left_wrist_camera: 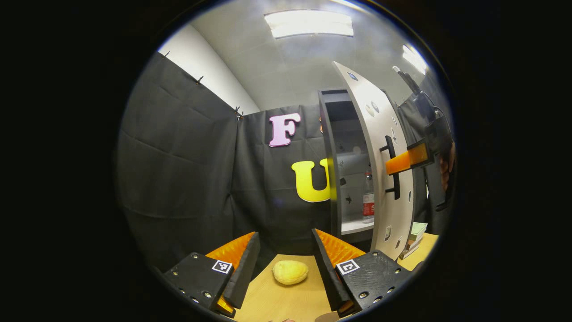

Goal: Open the cabinet door with the right hand, grasp the bottle in the cabinet with the left hand and place it on the coaster, then close the cabinet door with the right hand.

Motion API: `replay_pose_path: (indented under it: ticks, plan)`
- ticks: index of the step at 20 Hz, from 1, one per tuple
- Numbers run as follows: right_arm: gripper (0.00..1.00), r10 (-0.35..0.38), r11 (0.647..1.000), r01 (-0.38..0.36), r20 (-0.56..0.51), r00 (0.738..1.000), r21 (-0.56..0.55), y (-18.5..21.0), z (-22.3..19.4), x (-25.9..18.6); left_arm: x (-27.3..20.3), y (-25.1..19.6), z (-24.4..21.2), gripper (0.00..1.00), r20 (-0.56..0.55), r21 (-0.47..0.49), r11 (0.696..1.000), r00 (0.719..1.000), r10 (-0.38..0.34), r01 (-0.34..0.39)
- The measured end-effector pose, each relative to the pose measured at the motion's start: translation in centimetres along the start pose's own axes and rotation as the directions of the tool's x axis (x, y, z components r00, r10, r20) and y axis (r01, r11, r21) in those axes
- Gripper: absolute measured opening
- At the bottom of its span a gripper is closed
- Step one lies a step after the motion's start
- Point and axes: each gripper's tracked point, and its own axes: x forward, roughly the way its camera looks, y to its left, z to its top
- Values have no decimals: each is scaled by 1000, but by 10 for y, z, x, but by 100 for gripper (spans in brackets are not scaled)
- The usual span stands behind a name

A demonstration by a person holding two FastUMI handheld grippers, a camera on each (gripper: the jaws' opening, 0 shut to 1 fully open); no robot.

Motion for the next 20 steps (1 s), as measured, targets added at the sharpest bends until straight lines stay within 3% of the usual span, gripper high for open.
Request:
replay_pose_path:
  ticks: [20]
  plan:
    - [18,11,1000,-11,-14,1000,-15,-18,0,-29,-14,-106,10,66,17,-27,989,989,-144,145]
